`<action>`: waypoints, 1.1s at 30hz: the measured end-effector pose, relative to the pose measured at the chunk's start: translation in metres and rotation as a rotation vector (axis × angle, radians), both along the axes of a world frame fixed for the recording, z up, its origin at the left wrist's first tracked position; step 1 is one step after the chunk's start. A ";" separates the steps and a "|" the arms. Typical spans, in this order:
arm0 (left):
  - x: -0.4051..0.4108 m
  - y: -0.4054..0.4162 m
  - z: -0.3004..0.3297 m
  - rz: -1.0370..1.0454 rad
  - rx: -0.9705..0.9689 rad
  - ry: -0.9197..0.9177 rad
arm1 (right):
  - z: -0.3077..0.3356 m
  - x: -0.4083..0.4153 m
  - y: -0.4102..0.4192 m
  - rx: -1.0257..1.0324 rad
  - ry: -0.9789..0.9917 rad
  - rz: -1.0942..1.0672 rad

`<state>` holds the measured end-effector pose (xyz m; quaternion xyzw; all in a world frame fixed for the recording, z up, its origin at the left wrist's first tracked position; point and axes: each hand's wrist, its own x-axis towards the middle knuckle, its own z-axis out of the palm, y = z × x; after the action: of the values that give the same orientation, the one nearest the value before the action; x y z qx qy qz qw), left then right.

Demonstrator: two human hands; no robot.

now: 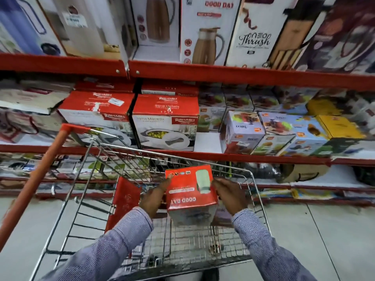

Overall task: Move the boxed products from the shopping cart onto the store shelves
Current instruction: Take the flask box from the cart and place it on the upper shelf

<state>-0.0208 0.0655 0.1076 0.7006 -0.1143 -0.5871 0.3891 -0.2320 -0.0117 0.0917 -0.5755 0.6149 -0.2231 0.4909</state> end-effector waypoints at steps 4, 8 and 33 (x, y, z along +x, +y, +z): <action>0.018 0.001 0.064 0.037 -0.207 -0.107 | 0.067 0.015 -0.010 -0.166 -0.198 -0.002; 0.032 0.001 0.136 0.036 -0.445 -0.239 | 0.131 0.035 -0.026 -0.276 -0.358 -0.023; 0.146 -0.077 0.312 -0.011 -1.078 -0.749 | 0.329 0.147 -0.095 -0.613 -0.590 0.141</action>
<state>0.1255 -0.0119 0.4195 0.5640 -0.5238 -0.1660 0.6165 -0.0855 -0.1068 0.4205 -0.6467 0.3125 -0.5165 0.4662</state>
